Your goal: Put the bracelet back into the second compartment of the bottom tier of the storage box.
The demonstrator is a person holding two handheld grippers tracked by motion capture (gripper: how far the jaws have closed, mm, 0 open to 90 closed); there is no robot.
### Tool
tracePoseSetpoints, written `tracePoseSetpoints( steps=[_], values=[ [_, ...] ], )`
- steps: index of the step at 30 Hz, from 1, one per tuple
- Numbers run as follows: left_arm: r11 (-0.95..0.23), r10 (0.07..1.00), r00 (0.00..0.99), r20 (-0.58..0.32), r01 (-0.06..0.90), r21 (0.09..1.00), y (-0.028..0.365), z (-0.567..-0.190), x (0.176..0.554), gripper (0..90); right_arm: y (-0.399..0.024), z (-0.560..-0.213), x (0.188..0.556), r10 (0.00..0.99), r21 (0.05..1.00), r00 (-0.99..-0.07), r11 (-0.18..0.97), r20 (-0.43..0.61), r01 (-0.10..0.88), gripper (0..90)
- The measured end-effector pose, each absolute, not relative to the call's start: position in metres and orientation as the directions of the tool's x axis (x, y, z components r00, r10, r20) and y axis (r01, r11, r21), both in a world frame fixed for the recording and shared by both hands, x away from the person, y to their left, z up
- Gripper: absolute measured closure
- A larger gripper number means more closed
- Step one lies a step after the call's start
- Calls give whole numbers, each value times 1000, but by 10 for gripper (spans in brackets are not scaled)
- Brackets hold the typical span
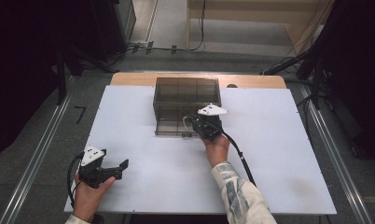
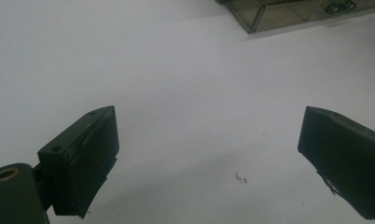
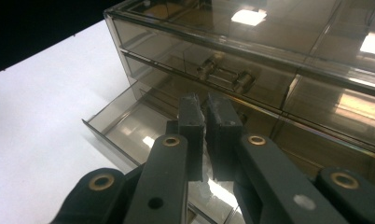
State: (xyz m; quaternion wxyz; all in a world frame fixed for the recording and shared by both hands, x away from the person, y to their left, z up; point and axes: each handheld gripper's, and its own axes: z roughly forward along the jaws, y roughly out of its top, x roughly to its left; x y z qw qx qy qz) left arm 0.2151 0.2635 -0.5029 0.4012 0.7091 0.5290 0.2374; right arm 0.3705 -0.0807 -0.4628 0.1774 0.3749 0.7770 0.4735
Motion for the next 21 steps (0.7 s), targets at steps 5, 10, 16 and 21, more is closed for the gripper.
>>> tracePoseSetpoints(
  steps=[5,10,16,21],
  values=[
    [-118,940,330,-90,559,821,264,-503,215,58,-78,-466,373,750,866,-655,266,91,424,827],
    [-118,940,330,-89,559,820,264,-503,215,58,-76,-470,374,752,862,-653,270,90,429,826],
    [-117,940,330,-91,560,820,264,-503,215,58,-78,-473,377,766,855,-638,277,79,439,824],
    [-118,939,331,-93,563,818,264,-503,215,58,-80,-473,378,773,850,-630,284,72,445,817]
  ],
)
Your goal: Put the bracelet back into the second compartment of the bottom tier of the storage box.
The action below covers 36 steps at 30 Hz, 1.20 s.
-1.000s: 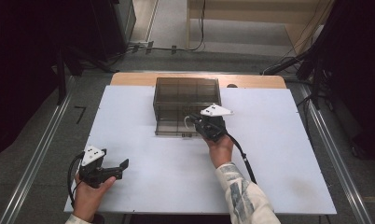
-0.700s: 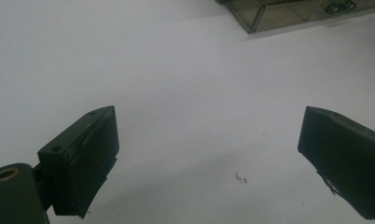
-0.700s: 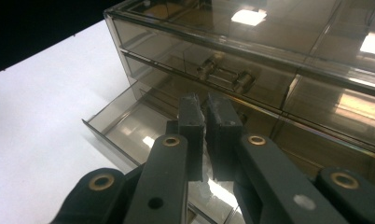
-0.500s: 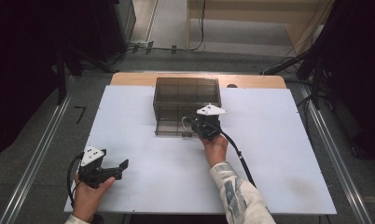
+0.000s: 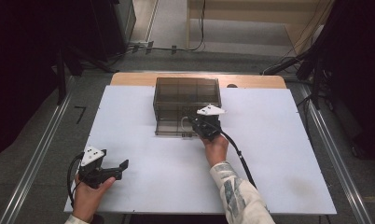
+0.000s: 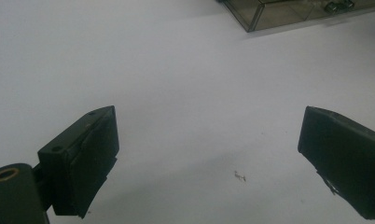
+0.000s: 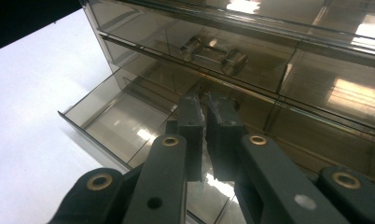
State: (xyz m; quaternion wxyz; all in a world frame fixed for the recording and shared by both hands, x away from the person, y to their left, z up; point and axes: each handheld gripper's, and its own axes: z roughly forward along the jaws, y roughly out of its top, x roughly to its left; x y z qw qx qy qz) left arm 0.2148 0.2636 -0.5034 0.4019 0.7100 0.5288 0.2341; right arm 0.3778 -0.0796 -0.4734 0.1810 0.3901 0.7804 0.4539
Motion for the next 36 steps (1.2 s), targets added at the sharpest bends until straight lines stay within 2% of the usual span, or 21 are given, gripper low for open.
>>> tracePoseSetpoints(
  steps=[11,13,20,27,36],
  values=[
    [-118,939,332,-93,563,818,264,-503,215,58,-82,-474,376,775,836,-629,299,69,459,594],
    [-118,939,332,-93,563,818,263,-503,215,58,-84,-474,376,774,828,-630,307,70,469,508],
    [-120,938,334,-92,564,817,263,-504,215,58,-86,-475,374,773,820,-632,326,55,470,471],
    [-124,938,335,-90,567,815,263,-504,215,58,-89,-475,374,777,812,-627,331,55,481,370],
    [-122,939,333,-90,564,816,263,-504,214,58,-89,-476,374,774,808,-631,338,52,482,303]
  ],
)
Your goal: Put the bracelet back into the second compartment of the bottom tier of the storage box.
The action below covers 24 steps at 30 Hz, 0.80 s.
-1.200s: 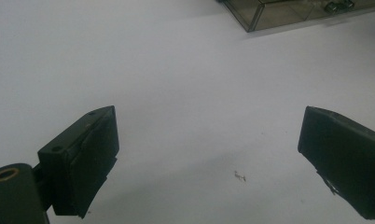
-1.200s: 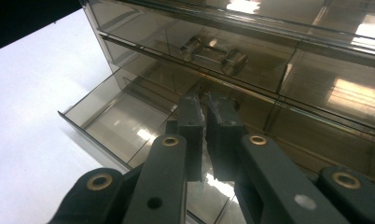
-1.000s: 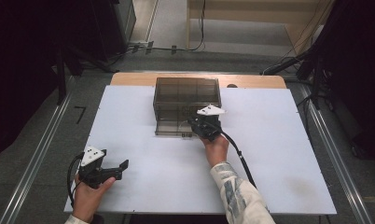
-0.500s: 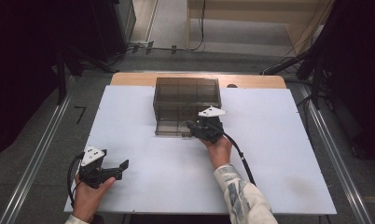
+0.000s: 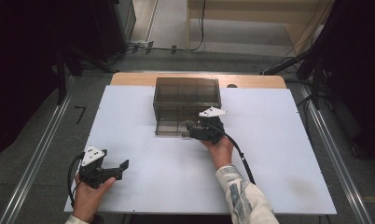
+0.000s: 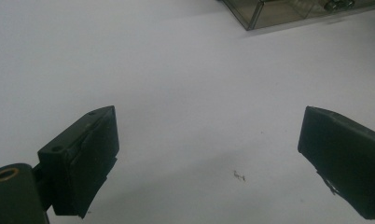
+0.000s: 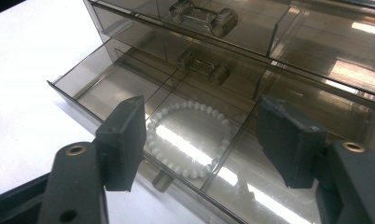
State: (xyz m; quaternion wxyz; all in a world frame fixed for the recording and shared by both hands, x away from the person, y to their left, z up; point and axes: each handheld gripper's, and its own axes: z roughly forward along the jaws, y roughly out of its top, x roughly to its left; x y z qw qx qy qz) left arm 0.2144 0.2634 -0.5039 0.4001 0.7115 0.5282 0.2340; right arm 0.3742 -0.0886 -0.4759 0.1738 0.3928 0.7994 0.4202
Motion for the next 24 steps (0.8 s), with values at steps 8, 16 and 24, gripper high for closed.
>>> tracePoseSetpoints(
  steps=[8,16,24],
  values=[
    [-123,938,334,-91,566,815,263,-504,214,58,-90,-476,375,781,802,-622,330,64,497,210],
    [-122,938,334,-91,565,816,262,-504,215,58,-95,-476,375,791,796,-608,324,69,512,150],
    [-122,938,334,-92,568,814,261,-505,216,58,-100,-475,372,795,800,-602,319,65,508,145]
  ],
)
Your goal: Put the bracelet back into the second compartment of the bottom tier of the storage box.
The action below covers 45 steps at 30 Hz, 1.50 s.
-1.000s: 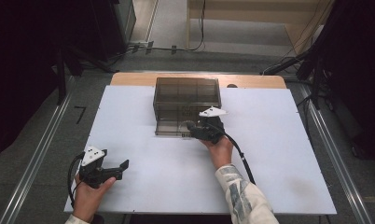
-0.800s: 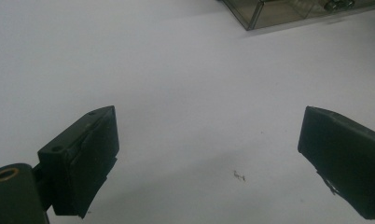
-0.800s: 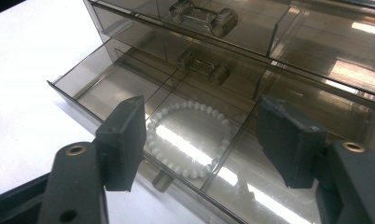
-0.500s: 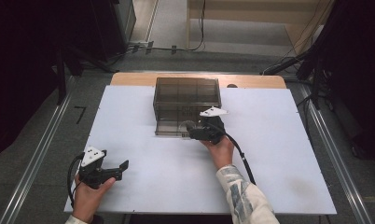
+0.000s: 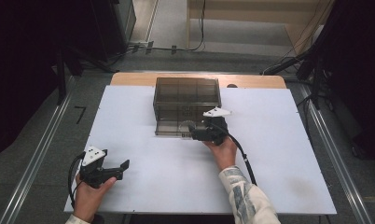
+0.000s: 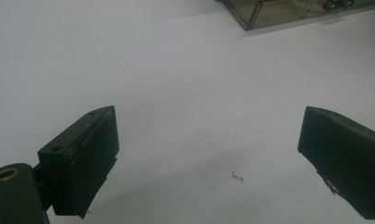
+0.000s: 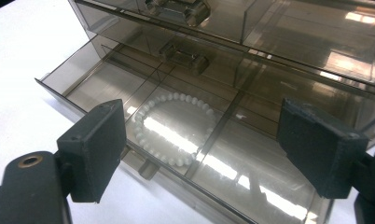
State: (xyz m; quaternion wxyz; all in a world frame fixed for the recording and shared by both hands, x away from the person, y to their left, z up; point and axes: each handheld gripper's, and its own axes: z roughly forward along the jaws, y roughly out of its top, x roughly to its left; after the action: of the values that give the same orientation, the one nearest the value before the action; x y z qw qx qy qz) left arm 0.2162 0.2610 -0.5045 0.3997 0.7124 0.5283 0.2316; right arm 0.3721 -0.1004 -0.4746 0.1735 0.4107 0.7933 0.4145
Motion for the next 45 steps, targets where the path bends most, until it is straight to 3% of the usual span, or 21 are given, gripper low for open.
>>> tracePoseSetpoints(
  steps=[45],
  values=[
    [-123,936,339,-95,566,815,261,-505,217,58,-175,-451,349,829,818,-556,275,65,506,145]
  ],
)
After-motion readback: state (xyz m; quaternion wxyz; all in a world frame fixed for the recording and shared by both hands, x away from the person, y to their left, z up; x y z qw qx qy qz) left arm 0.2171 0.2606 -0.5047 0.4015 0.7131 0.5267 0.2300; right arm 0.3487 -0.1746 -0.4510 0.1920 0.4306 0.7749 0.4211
